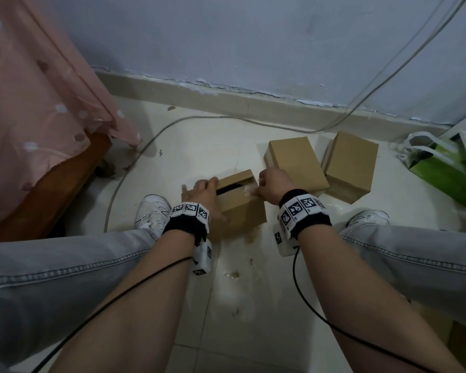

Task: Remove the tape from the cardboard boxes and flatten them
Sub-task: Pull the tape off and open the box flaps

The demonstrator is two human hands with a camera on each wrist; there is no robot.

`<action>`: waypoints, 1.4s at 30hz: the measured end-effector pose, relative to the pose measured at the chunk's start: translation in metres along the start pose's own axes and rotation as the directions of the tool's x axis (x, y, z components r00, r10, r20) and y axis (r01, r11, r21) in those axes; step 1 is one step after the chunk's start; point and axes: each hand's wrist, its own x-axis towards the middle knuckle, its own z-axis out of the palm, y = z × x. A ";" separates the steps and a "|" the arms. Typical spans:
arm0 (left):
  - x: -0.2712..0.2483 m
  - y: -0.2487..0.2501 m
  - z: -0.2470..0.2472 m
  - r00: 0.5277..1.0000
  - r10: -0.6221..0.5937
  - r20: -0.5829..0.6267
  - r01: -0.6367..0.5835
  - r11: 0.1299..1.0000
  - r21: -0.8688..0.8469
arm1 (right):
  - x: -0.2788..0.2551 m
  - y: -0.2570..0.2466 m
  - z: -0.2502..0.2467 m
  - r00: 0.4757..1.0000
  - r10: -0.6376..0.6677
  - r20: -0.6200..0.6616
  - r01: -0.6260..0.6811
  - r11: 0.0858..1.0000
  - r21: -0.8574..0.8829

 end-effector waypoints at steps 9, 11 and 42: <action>0.002 0.014 -0.002 0.998 -0.051 0.025 0.055 0.977 -0.207 | -0.002 0.000 -0.008 0.993 -0.114 -0.029 0.118 0.965 0.235; 0.002 0.010 -0.006 0.999 -0.052 0.016 0.054 0.957 -0.286 | -0.003 0.005 -0.009 0.994 -0.066 -0.084 0.090 0.940 0.329; 0.000 -0.016 -0.013 0.997 0.025 -0.075 -0.061 0.844 -0.533 | 0.001 -0.018 -0.021 0.966 0.255 0.046 -0.082 0.135 0.987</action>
